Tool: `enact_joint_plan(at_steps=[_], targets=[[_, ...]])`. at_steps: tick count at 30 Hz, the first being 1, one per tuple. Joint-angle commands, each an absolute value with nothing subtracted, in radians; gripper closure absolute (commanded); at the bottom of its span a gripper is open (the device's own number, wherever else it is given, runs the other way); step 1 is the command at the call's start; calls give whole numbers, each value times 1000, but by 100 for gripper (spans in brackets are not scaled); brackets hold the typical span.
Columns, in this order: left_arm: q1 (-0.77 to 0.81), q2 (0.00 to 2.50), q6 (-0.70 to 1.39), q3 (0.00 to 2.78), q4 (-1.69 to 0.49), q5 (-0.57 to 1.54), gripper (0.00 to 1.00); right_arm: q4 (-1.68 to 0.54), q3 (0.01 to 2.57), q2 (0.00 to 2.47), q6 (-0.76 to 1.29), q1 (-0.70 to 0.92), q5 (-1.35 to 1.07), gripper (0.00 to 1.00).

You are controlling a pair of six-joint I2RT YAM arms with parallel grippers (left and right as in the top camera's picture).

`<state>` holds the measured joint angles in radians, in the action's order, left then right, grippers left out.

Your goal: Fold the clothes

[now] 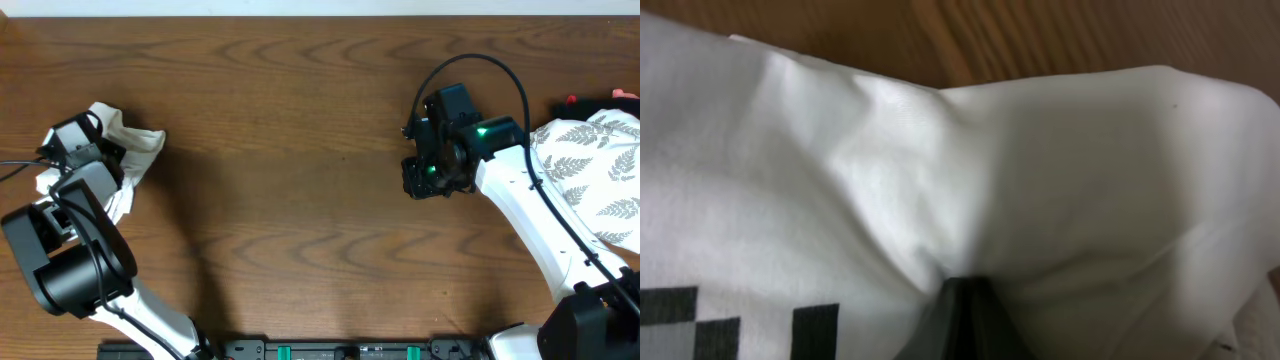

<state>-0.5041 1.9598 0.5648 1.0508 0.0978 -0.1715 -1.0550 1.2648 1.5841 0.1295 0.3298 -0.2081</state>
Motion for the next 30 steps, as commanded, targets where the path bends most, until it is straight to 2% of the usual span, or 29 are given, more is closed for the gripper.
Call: enact_joint_plan(at_steps=[1, 11, 12, 13, 14, 18, 23, 30], targets=[[-549, 2009, 582, 1073, 46, -244, 94, -1056, 1262, 1567, 146, 334, -206, 79], [-572, 2008, 575, 1091, 56, -218, 94, -1055, 1262, 1567, 160, 334, -206, 79], [-572, 2003, 556, 1091, 68, -185, 91, -1056, 1262, 1567, 160, 334, -206, 79], [-572, 1995, 538, 1092, 77, -153, 83, -1056, 1262, 1567, 160, 334, -206, 79], [-572, 1981, 532, 1096, 76, -138, 69, -1056, 1262, 1567, 160, 334, -206, 79], [-572, 1876, 505, 1098, 50, -139, 57, -1056, 1262, 1567, 160, 334, -206, 79], [-573, 1696, 344, 1098, -26, -151, 56, -1056, 1262, 1567, 160, 334, -205, 79], [-590, 1646, 334, 1098, -160, -308, 57, -1057, 1262, 1567, 159, 334, -206, 79]])
